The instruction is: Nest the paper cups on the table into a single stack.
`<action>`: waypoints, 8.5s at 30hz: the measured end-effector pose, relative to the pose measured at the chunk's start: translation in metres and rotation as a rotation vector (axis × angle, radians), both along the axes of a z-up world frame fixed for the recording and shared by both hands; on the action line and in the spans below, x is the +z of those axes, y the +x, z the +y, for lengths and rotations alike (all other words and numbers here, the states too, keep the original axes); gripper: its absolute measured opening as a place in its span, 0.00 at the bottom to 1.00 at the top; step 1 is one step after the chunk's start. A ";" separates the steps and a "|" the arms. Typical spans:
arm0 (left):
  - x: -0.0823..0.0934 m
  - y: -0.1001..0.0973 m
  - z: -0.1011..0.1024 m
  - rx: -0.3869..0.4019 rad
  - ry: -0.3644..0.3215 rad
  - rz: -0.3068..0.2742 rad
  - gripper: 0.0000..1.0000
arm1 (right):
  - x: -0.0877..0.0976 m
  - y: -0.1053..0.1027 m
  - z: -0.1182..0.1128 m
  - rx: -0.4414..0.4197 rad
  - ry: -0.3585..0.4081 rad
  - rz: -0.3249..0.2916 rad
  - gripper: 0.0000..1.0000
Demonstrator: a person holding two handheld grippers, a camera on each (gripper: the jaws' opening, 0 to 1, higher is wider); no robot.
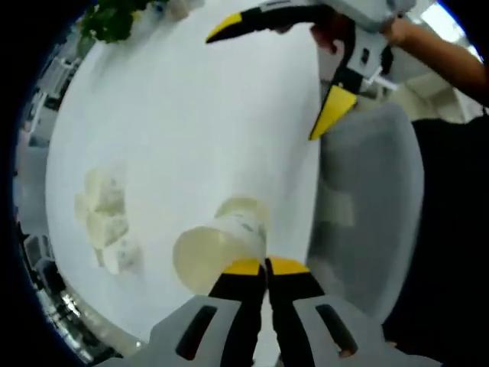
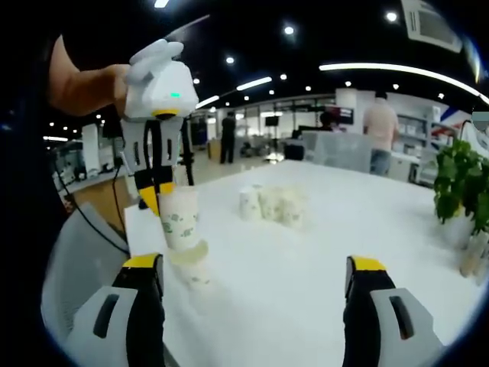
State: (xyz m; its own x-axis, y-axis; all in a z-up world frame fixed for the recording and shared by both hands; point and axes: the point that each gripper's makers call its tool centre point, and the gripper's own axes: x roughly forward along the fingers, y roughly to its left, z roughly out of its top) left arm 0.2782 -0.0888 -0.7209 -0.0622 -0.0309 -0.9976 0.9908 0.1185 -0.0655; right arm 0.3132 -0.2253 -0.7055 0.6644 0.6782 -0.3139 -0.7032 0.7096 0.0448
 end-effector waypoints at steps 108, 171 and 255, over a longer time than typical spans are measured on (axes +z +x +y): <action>0.018 0.082 0.064 0.547 -0.921 -0.426 0.95 | 0.010 0.018 0.001 -0.047 0.019 -0.023 0.99; 0.012 0.093 0.171 0.817 -1.034 -0.667 0.99 | -0.025 0.127 0.017 -0.160 0.102 0.003 1.00; -0.003 0.079 0.171 0.836 -0.978 -0.635 0.99 | -0.063 0.298 0.115 -0.003 -0.007 0.050 0.43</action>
State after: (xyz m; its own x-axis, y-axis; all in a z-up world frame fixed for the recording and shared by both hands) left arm 0.3568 0.0818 -0.7241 0.7562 -0.5129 -0.4062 0.5459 0.8369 -0.0404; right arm 0.6116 -0.1101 -0.7685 0.6496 0.6742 -0.3515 -0.6982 0.7119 0.0752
